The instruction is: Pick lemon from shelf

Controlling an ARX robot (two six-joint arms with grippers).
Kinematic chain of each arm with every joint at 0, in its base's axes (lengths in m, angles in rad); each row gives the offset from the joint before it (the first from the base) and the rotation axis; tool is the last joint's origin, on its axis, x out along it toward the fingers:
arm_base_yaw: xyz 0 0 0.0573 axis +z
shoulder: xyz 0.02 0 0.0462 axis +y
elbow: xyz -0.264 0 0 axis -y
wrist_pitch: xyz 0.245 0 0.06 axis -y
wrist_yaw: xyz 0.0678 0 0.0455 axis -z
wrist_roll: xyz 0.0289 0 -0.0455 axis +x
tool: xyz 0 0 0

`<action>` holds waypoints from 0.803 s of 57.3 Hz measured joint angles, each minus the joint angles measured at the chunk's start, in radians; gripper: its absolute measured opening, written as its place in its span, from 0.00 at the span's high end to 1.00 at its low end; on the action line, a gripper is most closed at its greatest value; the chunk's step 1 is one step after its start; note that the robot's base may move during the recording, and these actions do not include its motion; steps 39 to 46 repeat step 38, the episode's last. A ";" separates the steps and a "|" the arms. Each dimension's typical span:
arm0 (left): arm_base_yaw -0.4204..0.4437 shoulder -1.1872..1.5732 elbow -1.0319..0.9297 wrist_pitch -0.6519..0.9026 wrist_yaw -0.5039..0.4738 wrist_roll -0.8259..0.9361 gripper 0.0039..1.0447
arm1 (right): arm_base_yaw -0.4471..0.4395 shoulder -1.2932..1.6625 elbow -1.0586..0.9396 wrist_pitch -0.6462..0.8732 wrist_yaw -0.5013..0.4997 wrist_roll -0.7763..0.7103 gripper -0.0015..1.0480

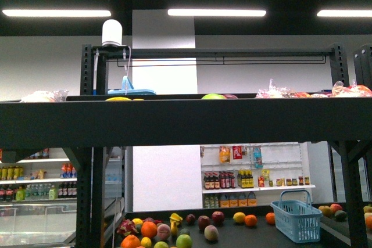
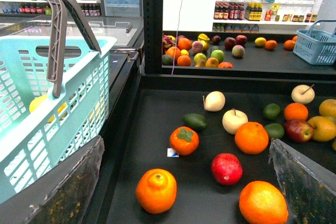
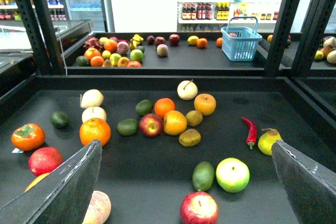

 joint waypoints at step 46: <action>0.000 0.000 0.000 0.000 0.000 0.000 0.07 | 0.000 0.000 0.000 0.000 0.000 0.000 0.07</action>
